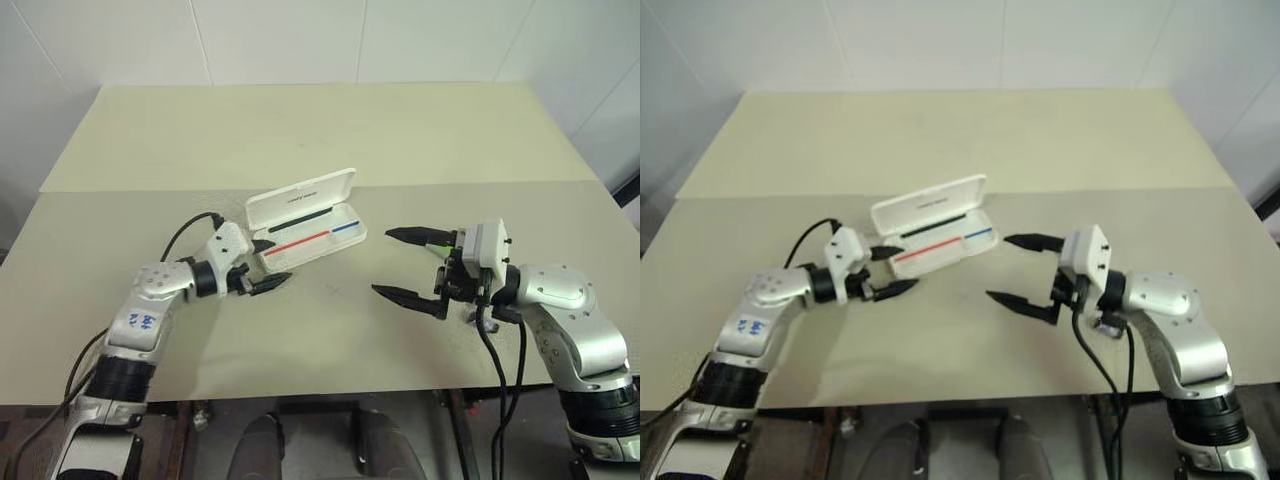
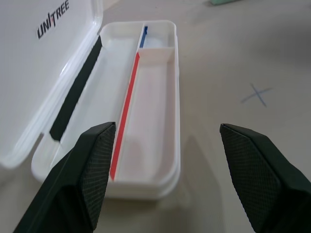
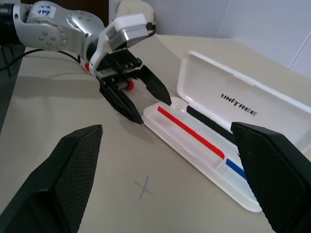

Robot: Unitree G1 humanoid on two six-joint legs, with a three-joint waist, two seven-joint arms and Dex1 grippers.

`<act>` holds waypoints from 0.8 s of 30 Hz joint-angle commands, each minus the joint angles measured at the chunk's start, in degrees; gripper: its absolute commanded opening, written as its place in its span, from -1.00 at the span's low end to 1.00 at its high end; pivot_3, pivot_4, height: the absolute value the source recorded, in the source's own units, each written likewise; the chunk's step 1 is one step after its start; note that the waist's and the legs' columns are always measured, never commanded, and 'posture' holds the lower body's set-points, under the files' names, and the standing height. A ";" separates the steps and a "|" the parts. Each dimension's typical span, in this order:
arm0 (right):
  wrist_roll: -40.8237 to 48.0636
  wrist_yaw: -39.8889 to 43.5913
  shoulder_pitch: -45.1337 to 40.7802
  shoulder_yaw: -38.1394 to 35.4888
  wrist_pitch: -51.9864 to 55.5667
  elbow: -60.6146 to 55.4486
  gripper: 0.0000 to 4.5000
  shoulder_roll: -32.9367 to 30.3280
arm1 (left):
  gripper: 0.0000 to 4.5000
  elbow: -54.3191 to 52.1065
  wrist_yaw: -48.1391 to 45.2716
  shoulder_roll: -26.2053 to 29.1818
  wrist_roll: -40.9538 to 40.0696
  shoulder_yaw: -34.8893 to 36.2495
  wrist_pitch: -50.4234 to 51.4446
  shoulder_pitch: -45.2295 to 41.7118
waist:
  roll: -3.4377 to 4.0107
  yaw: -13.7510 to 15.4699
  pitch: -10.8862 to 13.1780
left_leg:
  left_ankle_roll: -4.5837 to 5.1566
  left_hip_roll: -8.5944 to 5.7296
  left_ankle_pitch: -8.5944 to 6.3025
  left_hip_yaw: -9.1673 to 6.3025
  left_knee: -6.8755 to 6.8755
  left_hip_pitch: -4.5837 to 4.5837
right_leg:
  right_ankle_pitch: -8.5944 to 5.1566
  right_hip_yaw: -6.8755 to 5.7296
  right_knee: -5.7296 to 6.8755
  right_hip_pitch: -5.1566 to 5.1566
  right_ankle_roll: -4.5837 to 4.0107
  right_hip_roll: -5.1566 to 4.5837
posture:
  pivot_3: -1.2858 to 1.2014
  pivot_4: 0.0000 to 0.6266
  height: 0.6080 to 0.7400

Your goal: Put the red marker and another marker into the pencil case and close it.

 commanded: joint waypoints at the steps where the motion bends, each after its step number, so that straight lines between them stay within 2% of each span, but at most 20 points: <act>1: -0.31 -0.88 -0.90 -0.06 -1.48 -0.49 1.00 0.60 | 0.61 1.74 0.90 -1.16 1.94 -1.03 -1.50 -1.98 | 0.00 0.00 0.00 | 0.00 0.00 0.00 0.00 0.01 0.00 | 0.00 0.00 0.00 0.00 0.01 0.00 | 0.03 -0.52 1.00; 14: -1.04 -2.56 -2.43 0.39 -1.39 -0.68 1.00 2.28 | 0.61 5.10 -0.48 -2.21 4.69 -3.20 -2.04 -3.65 | 0.00 -0.04 -0.01 | 0.00 -0.01 0.01 0.00 0.03 0.03 | 0.02 0.03 0.05 0.01 0.03 0.01 | 0.03 -0.52 1.00; 24: -1.15 -3.15 -2.62 0.62 -1.55 -0.66 1.00 2.48 | 0.61 2.31 -2.03 -1.20 4.63 -3.03 -0.96 -2.87 | 0.00 -0.02 -0.01 | 0.00 0.00 0.01 0.00 0.02 0.01 | 0.02 0.04 0.04 0.01 0.03 0.01 | 0.03 -0.52 1.00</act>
